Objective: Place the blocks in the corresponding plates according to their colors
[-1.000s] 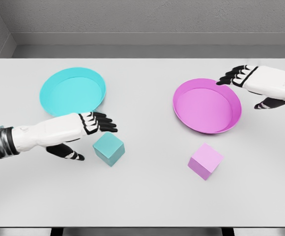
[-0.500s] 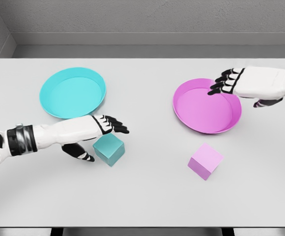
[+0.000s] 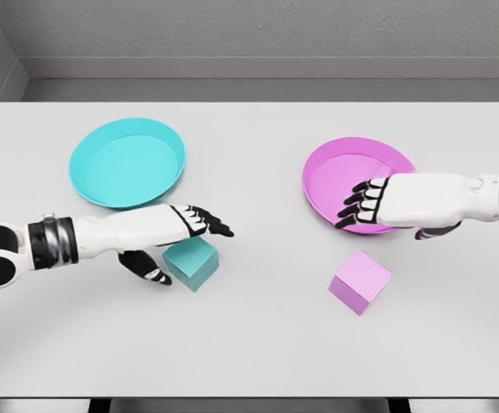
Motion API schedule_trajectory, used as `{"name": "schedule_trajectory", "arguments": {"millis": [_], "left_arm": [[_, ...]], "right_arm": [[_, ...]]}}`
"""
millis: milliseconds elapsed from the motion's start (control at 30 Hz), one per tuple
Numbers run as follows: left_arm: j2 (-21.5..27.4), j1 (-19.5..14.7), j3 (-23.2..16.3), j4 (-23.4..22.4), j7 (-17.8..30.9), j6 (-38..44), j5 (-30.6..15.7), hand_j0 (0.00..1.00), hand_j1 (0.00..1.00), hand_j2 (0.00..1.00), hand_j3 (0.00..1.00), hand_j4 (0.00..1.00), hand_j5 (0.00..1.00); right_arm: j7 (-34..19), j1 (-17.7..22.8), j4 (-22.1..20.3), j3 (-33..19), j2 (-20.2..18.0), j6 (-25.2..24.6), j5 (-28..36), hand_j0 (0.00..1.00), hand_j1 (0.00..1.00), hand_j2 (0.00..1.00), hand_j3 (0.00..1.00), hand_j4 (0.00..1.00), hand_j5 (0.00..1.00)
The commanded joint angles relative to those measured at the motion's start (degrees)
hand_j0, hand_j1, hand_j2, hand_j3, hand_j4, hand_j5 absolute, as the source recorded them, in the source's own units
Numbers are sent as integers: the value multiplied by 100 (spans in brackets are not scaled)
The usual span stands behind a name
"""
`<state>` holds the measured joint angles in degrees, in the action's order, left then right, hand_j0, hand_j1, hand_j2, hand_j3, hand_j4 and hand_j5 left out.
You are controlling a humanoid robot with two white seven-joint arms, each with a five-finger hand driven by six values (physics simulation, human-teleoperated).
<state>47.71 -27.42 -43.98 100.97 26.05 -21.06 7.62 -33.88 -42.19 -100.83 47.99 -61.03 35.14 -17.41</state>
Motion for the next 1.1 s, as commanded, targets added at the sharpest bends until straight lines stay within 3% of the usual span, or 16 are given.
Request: {"name": "schedule_trajectory", "arguments": {"millis": [0, 133, 333, 433, 700, 867, 1067], "left_arm": [[-51, 0, -5, 1, 15, 14, -15, 98, 98, 98, 98, 98, 98], [-95, -26, -49, 1, 15, 14, 3, 95, 95, 95, 95, 95, 95], [-218, -106, -154, -25, 15, 410, 214, 96, 96, 96, 96, 96, 96], [-209, -106, -286, -51, 6, 410, 223, 96, 96, 96, 96, 96, 96], [-209, -106, -365, -34, 6, 392, 311, 95, 95, 95, 95, 95, 95], [-200, -106, -365, -16, 6, 243, 319, 69, 69, 69, 69, 69, 69], [-192, -106, -365, -16, 6, 120, 319, 55, 55, 55, 55, 55, 55]], "right_arm": [[4, 0, -7, 176, -5, -14, 62, 100, 100, 100, 100, 100, 100], [233, -18, -7, 439, -14, -14, 62, 100, 100, 100, 100, 100, 100], [242, -18, -16, 553, -14, -14, 71, 100, 100, 100, 100, 100, 100], [250, -167, -16, 940, 21, -14, 71, 100, 100, 100, 100, 100, 100], [259, -202, -25, 1134, 4, -14, 71, 100, 100, 100, 100, 100, 100], [338, -202, -25, 1257, 21, -14, 88, 100, 100, 100, 100, 100, 100], [444, -185, -25, 1336, 57, -14, 97, 100, 100, 100, 100, 100, 100]]}}
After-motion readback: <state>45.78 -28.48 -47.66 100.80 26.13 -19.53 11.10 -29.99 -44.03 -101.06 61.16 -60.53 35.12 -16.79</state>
